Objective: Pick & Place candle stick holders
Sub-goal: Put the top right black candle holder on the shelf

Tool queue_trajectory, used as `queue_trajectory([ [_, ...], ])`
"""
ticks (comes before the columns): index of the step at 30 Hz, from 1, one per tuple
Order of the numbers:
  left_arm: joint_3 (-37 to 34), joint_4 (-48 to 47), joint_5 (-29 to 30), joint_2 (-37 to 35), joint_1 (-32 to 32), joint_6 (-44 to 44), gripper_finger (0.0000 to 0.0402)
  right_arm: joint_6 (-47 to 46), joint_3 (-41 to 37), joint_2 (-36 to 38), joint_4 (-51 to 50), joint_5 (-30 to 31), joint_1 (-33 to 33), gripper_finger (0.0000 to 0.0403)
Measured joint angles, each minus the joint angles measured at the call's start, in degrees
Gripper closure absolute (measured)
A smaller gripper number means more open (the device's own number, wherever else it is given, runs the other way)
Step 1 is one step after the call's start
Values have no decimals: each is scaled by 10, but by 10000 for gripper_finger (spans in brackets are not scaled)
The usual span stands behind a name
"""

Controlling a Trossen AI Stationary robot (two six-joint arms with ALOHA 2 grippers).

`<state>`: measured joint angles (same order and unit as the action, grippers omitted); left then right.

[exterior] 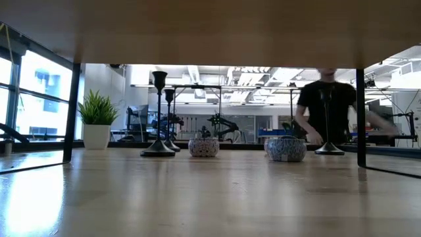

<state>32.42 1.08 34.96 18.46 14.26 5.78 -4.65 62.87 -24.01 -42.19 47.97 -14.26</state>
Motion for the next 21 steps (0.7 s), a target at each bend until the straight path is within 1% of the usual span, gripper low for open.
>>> queue_trajectory([
  [5, 0, -4, 24, 0, 0, 0, 401, -41, 110, -95, -128, 40, 0, 219],
  [9, 0, -17, 40, 0, 0, 0, 401, -117, 196, -170, -236, 57, 0, 219],
  [13, 0, -17, 47, 0, 0, 0, 401, -206, 280, -231, -324, 56, 0, 219],
  [15, 0, -17, 47, 0, 0, 1, 401, -242, 315, -257, -363, 47, 0, 219],
  [18, 0, -17, 47, 0, 0, 4, 401, -272, 359, -292, -414, 31, 6, 219],
  [21, 0, -17, 48, 0, 0, 4, 401, -295, 397, -321, -457, 14, 28, 219],
])
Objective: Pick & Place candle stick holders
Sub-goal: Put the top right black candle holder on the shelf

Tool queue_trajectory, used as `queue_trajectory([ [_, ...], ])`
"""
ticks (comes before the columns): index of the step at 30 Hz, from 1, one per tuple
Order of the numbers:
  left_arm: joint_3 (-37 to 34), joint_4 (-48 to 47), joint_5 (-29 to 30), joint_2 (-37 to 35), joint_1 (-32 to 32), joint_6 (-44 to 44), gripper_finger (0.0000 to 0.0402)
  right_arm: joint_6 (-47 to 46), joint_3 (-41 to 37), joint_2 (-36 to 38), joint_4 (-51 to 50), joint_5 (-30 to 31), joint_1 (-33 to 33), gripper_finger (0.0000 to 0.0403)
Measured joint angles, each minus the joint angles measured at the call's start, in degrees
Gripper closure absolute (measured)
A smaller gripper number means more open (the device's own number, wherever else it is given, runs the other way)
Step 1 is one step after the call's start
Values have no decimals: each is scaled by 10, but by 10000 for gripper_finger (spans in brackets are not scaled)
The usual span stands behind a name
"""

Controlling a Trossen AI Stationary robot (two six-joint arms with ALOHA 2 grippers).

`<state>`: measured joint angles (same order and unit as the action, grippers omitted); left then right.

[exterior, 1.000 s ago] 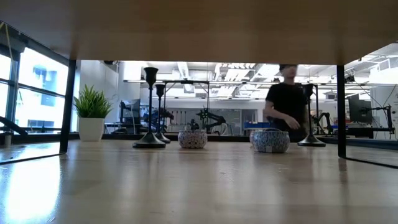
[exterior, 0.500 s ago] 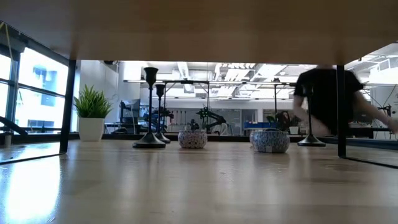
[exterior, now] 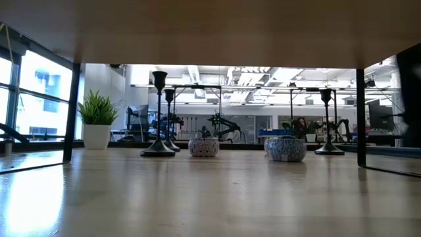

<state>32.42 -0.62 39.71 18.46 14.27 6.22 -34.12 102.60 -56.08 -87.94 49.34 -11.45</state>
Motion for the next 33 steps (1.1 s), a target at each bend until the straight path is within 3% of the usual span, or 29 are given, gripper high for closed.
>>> queue_trajectory([
  [6, 0, 0, 1, 0, 0, 0, 401, -4, 44, -33, -14, -43, 68, 219],
  [13, 0, 0, 0, 0, 0, -4, 401, 136, 42, -43, 85, -42, 125, 219],
  [19, 0, 0, 0, 0, 0, -4, 401, 202, 41, -54, 164, -129, 177, 219],
  [26, 0, -11, 0, 0, 0, -5, 401, 271, 43, -100, 194, -222, 291, 219],
  [33, 0, -17, 7, 0, 0, -5, 401, 208, 45, -155, 180, -320, 405, 219],
])
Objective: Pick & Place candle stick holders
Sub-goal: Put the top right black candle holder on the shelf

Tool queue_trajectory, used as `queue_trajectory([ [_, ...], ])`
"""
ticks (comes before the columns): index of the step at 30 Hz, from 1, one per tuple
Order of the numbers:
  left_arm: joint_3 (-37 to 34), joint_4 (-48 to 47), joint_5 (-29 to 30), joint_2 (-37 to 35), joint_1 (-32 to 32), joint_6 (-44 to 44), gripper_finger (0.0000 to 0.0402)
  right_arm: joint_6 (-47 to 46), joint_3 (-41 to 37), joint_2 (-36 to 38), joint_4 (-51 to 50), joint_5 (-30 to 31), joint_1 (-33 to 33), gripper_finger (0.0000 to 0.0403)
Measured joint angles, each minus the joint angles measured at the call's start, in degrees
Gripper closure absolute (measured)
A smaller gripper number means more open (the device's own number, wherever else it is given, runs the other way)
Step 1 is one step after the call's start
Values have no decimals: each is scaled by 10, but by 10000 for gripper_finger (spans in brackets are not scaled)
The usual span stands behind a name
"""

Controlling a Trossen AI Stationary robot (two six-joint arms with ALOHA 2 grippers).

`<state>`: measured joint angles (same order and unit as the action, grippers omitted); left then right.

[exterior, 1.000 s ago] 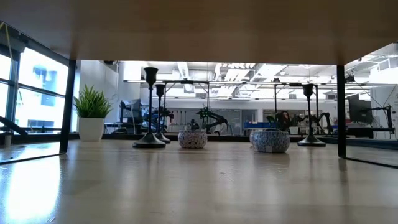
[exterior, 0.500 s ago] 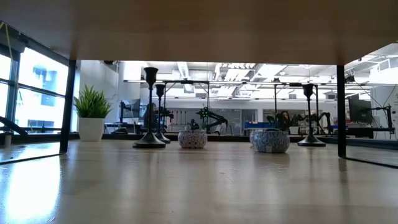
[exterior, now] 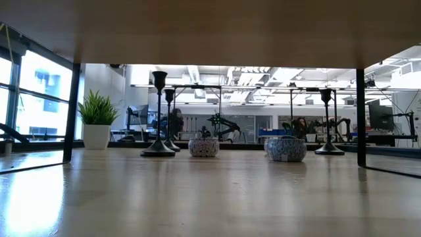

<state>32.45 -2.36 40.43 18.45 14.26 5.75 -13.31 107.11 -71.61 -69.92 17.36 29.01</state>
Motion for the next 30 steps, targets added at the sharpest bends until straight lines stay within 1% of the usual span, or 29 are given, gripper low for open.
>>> queue_trajectory([
  [4, 0, -21, -1, 0, 0, -2, 401, -5, 1, -23, -53, -6, 44, 219],
  [7, 0, -32, -6, 0, 0, -10, 401, -34, 1, -38, -104, 7, 69, 219],
  [10, 0, -42, -5, 0, 0, -16, 401, -57, 1, -53, -155, -2, 88, 219],
  [14, 0, -41, -4, 0, 0, -16, 401, -63, 1, -70, -184, -24, 97, 219],
  [18, 0, -41, -4, 0, 0, -16, 401, -64, 1, -86, -197, -66, 97, 219],
  [21, 0, -41, -4, 0, 0, -16, 401, -60, -4, -100, -199, -73, 97, 219],
  [24, 0, -42, -3, 0, 0, -16, 401, -59, -26, -107, -201, -73, 101, 219],
  [27, 0, -42, -3, 0, 0, -16, 401, -58, -69, -109, -201, -73, 117, 219],
  [30, 0, -42, -3, 0, 0, -16, 401, -49, -116, -107, -200, -55, 134, 219],
])
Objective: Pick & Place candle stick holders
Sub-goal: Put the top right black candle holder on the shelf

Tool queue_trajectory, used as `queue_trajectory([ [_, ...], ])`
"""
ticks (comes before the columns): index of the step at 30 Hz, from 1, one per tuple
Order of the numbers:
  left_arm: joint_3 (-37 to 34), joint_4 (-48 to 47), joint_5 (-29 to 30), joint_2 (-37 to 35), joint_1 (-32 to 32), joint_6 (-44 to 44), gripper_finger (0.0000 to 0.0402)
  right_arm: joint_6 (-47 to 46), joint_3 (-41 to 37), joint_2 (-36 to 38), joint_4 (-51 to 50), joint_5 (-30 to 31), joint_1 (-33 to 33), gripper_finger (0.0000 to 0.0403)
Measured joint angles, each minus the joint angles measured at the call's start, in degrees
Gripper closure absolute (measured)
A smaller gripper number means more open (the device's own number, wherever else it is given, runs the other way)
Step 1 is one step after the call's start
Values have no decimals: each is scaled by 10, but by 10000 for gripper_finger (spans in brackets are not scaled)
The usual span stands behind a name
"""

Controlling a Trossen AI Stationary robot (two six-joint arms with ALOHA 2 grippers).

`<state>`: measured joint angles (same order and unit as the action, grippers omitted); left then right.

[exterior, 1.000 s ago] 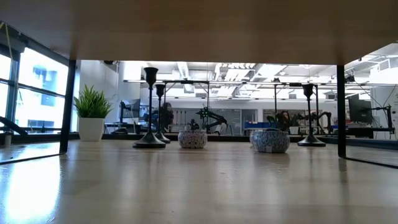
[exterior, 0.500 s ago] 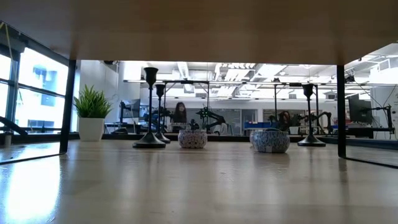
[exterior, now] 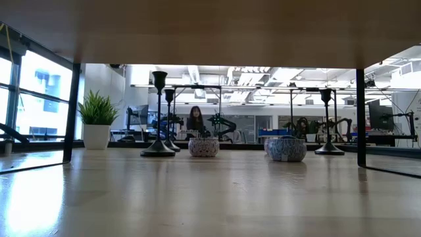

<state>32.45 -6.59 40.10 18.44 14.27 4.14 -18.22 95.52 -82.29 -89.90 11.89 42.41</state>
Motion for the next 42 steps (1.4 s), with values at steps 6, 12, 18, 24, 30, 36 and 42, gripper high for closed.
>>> queue_trajectory([
  [6, 0, 0, 1, 0, 0, 0, 401, 15, -100, 16, 27, -27, 20, 220],
  [12, 0, 0, 1, 0, 0, 0, 401, 37, -176, 29, 106, -80, 20, 220],
  [18, 0, 0, 16, 0, 0, 1, 401, 37, -188, 29, 116, -50, 20, 220],
  [24, 0, -8, 21, 0, 0, 1, 401, 48, -188, 29, 126, -63, 18, 220],
  [30, 0, -27, 20, 0, 0, -5, 401, 53, -188, 29, 141, -61, 18, 219],
  [36, 0, -37, 20, 0, 0, -14, 401, 67, -188, 29, 144, -32, 17, 218],
  [42, 0, -39, 20, 0, 0, -15, 401, 70, -188, 29, 143, -22, 17, 218],
])
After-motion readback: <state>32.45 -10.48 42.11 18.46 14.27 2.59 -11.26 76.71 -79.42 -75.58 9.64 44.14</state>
